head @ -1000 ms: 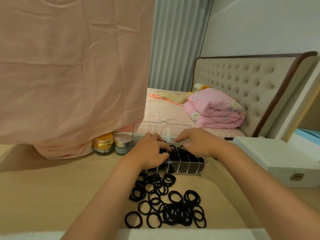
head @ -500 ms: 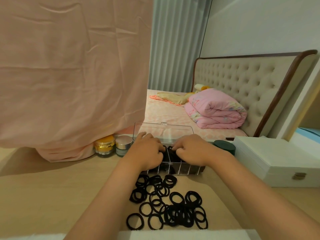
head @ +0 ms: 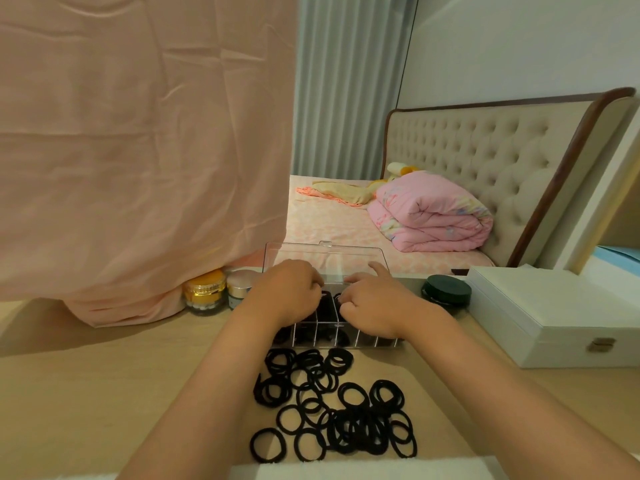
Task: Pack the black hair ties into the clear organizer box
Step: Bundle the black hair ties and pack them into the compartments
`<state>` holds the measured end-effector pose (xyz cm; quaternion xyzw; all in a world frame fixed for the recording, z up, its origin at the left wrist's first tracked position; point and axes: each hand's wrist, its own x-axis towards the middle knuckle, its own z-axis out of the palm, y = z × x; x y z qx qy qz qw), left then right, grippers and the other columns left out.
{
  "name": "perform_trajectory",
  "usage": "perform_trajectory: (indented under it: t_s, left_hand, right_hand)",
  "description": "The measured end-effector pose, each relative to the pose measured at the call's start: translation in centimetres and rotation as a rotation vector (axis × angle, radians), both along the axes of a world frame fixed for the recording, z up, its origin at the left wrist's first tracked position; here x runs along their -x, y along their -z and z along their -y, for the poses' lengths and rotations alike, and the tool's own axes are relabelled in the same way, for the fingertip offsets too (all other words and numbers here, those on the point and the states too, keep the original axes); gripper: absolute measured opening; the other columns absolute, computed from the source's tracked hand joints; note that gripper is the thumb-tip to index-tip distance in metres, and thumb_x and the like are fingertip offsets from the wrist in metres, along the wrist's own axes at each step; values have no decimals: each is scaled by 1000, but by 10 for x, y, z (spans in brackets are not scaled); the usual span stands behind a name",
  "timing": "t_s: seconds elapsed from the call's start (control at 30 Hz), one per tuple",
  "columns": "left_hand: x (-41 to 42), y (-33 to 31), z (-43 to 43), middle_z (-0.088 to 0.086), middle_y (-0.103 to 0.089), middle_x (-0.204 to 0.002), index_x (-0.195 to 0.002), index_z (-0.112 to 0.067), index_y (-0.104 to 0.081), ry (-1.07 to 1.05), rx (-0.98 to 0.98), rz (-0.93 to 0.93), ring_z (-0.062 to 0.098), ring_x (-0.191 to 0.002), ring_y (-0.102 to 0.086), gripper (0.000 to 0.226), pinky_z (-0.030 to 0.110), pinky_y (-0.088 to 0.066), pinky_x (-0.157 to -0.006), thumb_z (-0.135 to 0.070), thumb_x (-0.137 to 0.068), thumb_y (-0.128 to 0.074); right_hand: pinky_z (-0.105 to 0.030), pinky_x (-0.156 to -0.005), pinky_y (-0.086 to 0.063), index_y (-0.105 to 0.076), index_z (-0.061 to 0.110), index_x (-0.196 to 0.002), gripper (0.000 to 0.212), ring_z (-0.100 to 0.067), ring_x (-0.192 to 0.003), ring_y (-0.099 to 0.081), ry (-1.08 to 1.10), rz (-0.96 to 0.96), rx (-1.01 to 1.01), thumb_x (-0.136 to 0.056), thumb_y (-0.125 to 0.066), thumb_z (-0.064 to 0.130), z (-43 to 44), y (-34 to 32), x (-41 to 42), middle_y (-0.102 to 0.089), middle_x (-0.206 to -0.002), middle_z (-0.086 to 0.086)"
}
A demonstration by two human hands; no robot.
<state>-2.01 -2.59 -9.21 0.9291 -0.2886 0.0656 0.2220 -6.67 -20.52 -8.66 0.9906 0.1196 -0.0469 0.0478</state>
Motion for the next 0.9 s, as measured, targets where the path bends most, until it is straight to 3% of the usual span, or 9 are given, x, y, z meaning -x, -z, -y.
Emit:
perform_trajectory:
  t_s: [0.1,0.17,0.2,0.27,0.33,0.4,0.57,0.7,0.9]
  left_hand:
    - [8,-2,3,-5,-62,-133,-123,-27,-69,60,120,38,14,-124,-53,35,34,-46,-101,-20,-94,-49]
    - [13,0,9,-6,-61,-133,-123,-30,-70,136,87,17,14,-123,-51,36,34,-44,-102,-24,-93,-50]
    - [14,3,13,-7,-62,-134,-124,-30,-70,160,9,27,15,-123,-51,36,35,-41,-104,-27,-93,-50]
    - [15,7,18,-10,-61,-137,-126,-29,-69,178,-155,90,15,-126,-48,37,36,-27,-115,-31,-96,-48]
    - [17,9,20,-14,-57,-142,-131,-30,-66,166,-229,120,13,-133,-41,39,38,-8,-123,-35,-100,-43]
    - [19,9,20,-15,-56,-143,-132,-31,-65,150,-257,140,11,-136,-38,40,41,2,-124,-36,-102,-38]
    - [23,-1,24,-8,-61,-137,-134,-31,-62,117,-158,148,14,-130,-44,39,36,-15,-121,-26,-101,-42]
    - [24,-6,34,-4,-57,-139,-136,-31,-57,87,37,93,19,-131,-44,39,37,-33,-113,-23,-98,-48]
    - [28,5,57,-9,-58,-139,-138,-29,-59,229,-142,109,13,-130,-43,40,33,-22,-114,-28,-100,-44]
  right_hand:
    - [-45,-102,-47,-77,15,-95,43,-25,-107,-65,87,-18,-367,-83,-38,27,8,-13,2,-74,-103,-10]
    - [-31,-75,-55,-80,22,-105,40,-8,-81,-68,137,74,-574,-87,-45,14,17,-24,8,-75,-104,1]
    - [-27,-71,-55,-80,23,-107,42,0,-74,-66,161,135,-647,-89,-46,7,23,-29,11,-72,-107,7]
    - [-33,-90,-57,-79,23,-103,43,-4,-88,-68,204,245,-784,-91,-45,-1,36,-36,16,-71,-109,12]
    - [-32,-106,-48,-78,23,-107,45,-6,-107,-65,256,290,-820,-93,-44,-2,50,-38,20,-71,-105,15]
    - [-26,-108,-41,-73,24,-121,46,-8,-122,-59,274,271,-746,-95,-43,1,59,-34,27,-70,-120,11]
    - [-25,-115,-24,-60,24,-142,48,-12,-144,-41,162,117,-564,-98,-43,12,55,-12,39,-51,-153,-1]
    - [-38,-124,12,-64,28,-137,48,-4,-150,-26,65,143,-361,-98,-39,19,49,3,36,-52,-153,4]
    - [-53,-123,15,-74,21,-104,41,-10,-151,-24,96,110,-214,-100,-34,25,46,8,35,-64,-136,4]
